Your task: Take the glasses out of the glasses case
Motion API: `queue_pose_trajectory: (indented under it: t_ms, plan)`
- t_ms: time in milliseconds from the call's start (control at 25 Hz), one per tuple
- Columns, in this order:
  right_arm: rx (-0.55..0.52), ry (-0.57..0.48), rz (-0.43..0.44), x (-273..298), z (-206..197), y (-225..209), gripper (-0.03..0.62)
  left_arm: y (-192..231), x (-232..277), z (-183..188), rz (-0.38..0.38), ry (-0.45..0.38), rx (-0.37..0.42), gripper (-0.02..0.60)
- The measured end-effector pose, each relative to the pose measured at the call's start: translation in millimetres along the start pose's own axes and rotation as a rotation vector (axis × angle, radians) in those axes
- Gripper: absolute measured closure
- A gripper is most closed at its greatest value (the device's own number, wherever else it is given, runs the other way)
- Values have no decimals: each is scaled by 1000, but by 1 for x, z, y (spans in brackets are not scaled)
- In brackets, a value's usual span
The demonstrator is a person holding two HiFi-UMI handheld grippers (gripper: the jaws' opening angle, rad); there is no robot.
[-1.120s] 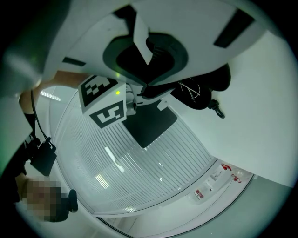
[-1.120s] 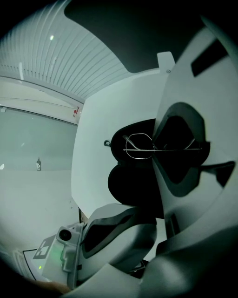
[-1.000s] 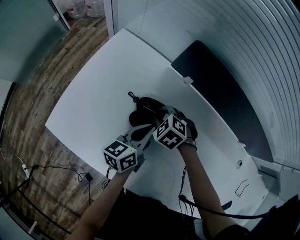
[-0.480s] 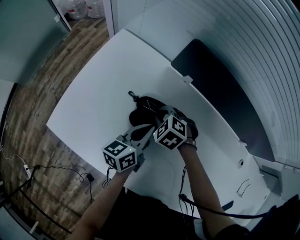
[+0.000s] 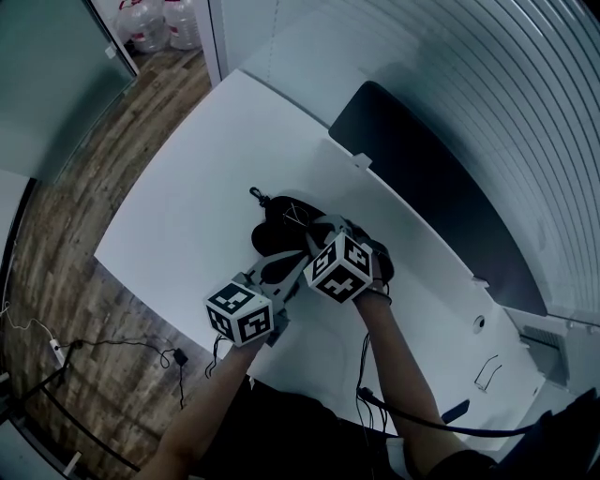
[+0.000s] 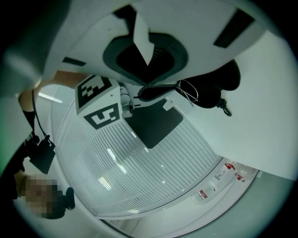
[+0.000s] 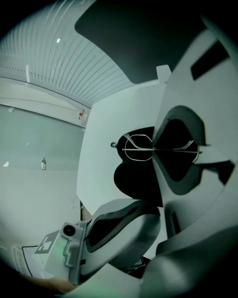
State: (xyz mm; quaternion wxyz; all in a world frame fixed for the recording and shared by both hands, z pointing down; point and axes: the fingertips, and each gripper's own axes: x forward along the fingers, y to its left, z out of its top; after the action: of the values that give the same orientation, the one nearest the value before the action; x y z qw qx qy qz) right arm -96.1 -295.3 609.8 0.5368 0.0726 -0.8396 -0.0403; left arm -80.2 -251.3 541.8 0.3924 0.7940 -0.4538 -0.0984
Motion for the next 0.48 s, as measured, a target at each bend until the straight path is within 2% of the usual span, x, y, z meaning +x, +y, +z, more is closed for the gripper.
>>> queue_pose_trajectory:
  t_ms: [480]
  plan:
    - [19,-25,-43,-27,3,2,556,-25,-4,6,-17,-15,38,571]
